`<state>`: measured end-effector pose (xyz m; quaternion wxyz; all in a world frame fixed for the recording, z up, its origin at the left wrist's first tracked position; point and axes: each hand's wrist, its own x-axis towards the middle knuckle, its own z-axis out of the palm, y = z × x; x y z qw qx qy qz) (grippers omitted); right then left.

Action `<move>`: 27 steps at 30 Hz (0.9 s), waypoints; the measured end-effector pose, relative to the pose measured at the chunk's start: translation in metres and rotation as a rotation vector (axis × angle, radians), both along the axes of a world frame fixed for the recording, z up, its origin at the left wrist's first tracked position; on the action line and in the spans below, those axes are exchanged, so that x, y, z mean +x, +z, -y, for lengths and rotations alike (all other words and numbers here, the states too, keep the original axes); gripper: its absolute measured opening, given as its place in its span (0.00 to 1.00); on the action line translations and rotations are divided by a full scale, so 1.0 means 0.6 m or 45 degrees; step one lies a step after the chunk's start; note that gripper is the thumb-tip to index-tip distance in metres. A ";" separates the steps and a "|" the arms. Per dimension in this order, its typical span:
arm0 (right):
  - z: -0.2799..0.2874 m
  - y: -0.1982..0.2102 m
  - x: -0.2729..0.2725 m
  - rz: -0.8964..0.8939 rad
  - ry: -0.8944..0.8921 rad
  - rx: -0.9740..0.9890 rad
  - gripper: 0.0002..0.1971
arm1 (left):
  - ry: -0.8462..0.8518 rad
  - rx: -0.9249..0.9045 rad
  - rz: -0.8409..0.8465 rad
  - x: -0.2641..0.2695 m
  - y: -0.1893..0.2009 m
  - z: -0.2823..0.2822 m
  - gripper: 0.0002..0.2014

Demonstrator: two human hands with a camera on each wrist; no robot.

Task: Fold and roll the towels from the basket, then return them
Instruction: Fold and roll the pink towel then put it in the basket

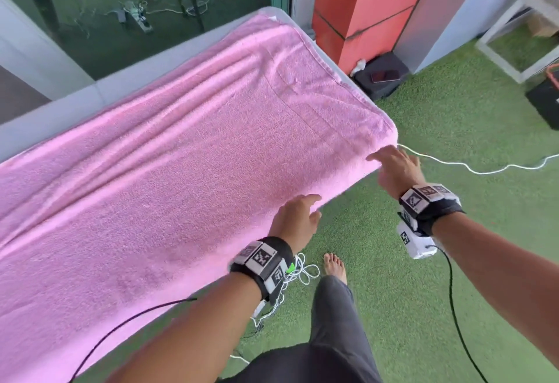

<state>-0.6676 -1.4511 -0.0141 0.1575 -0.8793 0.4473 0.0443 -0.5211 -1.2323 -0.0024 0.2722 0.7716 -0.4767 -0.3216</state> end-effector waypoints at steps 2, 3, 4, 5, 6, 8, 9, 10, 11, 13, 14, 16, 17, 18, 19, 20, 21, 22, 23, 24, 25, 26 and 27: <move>-0.082 -0.006 0.032 0.137 0.147 0.131 0.19 | 0.095 0.024 -0.004 0.016 -0.002 -0.063 0.16; -0.129 -0.008 0.052 0.185 0.238 0.208 0.17 | 0.157 0.033 0.004 0.026 -0.008 -0.105 0.15; -0.175 -0.010 0.073 0.214 0.324 0.284 0.16 | 0.230 0.042 0.029 0.038 -0.015 -0.152 0.14; -0.222 -0.012 0.094 0.226 0.408 0.347 0.15 | 0.310 0.056 0.071 0.052 -0.023 -0.203 0.13; -0.267 -0.014 0.116 0.237 0.501 0.387 0.15 | 0.401 0.075 0.130 0.067 -0.033 -0.256 0.12; -0.350 -0.019 0.160 0.264 0.685 0.418 0.14 | 0.589 0.155 0.283 0.099 -0.045 -0.362 0.12; -0.387 -0.020 0.181 0.273 0.769 0.418 0.14 | 0.674 0.219 0.357 0.115 -0.047 -0.411 0.13; -0.419 -0.020 0.201 0.272 0.841 0.410 0.14 | 0.752 0.287 0.411 0.131 -0.050 -0.458 0.14; -0.448 -0.021 0.221 0.267 0.907 0.397 0.14 | 0.816 0.364 0.451 0.146 -0.049 -0.502 0.17; -0.494 -0.024 0.259 0.252 1.026 0.371 0.17 | 0.893 0.500 0.505 0.171 -0.050 -0.578 0.21; -0.514 -0.026 0.275 0.243 1.084 0.352 0.18 | 0.922 0.527 0.515 0.182 -0.051 -0.609 0.23; -0.541 -0.031 0.302 0.214 1.160 0.296 0.18 | 0.969 0.516 0.525 0.203 -0.051 -0.655 0.25; -0.548 -0.035 0.312 0.205 1.168 0.267 0.17 | 0.982 0.499 0.530 0.213 -0.049 -0.668 0.25; -0.552 -0.038 0.319 0.212 1.163 0.250 0.16 | 0.988 0.465 0.536 0.223 -0.050 -0.678 0.24; -0.554 -0.040 0.325 0.222 1.157 0.232 0.14 | 1.002 0.432 0.540 0.232 -0.046 -0.681 0.22; -0.553 -0.042 0.329 0.233 1.148 0.233 0.12 | 1.008 0.391 0.531 0.238 -0.046 -0.684 0.21; -0.550 -0.044 0.332 0.233 1.139 0.253 0.11 | 1.014 0.365 0.513 0.241 -0.043 -0.684 0.19; -0.550 -0.042 0.336 0.219 1.129 0.273 0.11 | 1.018 0.335 0.485 0.242 -0.042 -0.685 0.17; -0.548 -0.039 0.340 0.182 1.127 0.290 0.10 | 1.029 0.315 0.443 0.243 -0.037 -0.685 0.15; -0.547 -0.037 0.343 0.143 1.138 0.303 0.08 | 1.030 0.288 0.399 0.243 -0.036 -0.688 0.13; -0.548 -0.034 0.346 0.099 1.151 0.311 0.07 | 1.034 0.273 0.349 0.241 -0.027 -0.690 0.12; -0.548 -0.031 0.349 0.060 1.164 0.320 0.07 | 1.042 0.243 0.297 0.239 -0.025 -0.694 0.12; -0.549 -0.025 0.351 0.036 1.184 0.333 0.06 | 1.067 0.226 0.256 0.235 -0.020 -0.697 0.12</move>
